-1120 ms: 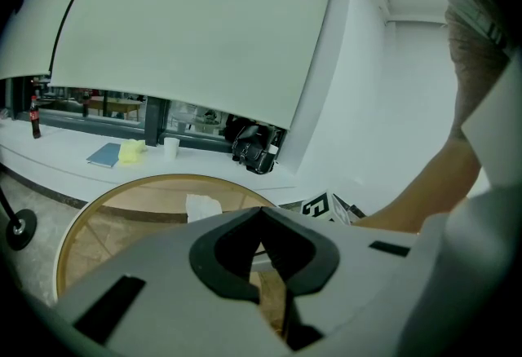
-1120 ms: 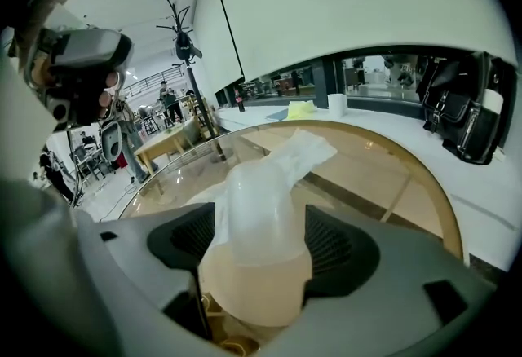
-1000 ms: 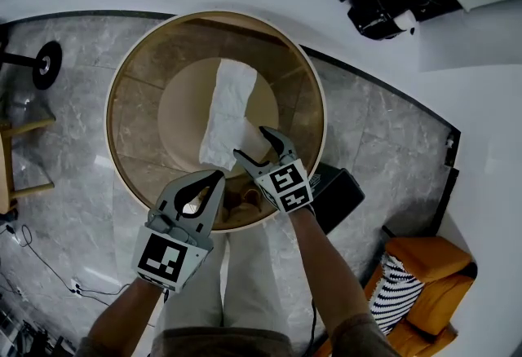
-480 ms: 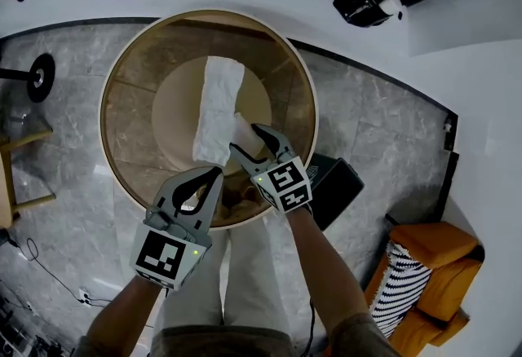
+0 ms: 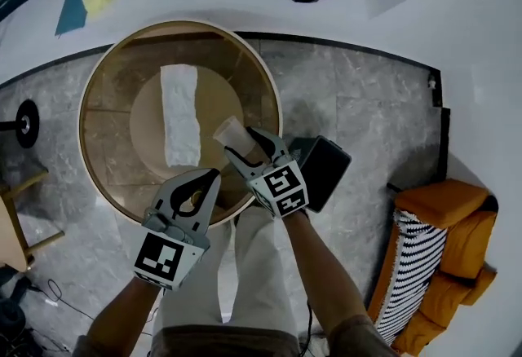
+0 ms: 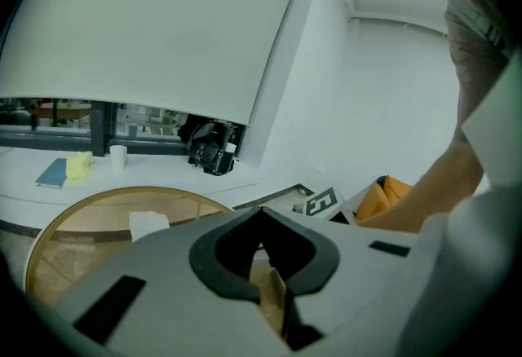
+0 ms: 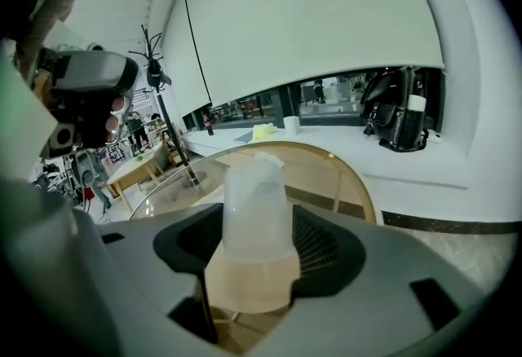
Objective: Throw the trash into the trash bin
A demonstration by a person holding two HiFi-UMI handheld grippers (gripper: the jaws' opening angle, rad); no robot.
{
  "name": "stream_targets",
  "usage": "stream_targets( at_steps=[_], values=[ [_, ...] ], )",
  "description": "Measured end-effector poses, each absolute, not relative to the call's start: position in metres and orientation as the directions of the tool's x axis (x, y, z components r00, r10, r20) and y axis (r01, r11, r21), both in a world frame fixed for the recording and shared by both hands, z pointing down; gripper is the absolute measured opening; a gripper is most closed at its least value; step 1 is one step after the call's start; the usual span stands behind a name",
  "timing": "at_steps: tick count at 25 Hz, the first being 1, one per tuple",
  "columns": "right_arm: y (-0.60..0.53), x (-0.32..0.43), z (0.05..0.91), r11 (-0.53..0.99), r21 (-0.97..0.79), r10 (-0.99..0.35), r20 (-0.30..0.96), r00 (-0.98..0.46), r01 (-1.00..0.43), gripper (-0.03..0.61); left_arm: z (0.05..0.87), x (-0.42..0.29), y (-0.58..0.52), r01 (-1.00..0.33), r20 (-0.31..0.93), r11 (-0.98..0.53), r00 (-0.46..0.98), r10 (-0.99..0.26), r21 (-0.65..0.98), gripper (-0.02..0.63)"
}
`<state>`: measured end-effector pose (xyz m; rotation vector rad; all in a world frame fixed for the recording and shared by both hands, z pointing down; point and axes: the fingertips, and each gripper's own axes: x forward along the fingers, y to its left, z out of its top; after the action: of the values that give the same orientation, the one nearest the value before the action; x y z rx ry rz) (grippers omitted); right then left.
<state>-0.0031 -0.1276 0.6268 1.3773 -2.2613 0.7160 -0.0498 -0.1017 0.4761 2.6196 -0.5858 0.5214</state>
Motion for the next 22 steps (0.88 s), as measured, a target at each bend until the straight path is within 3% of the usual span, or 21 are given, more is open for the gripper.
stream_targets(
  at_steps=[22],
  values=[
    [0.057, 0.211, 0.607, -0.110, -0.179, -0.799, 0.600, -0.020, -0.978, 0.281, 0.461, 0.156, 0.048, 0.013, 0.389, -0.946, 0.910, 0.145, 0.324, 0.020]
  ],
)
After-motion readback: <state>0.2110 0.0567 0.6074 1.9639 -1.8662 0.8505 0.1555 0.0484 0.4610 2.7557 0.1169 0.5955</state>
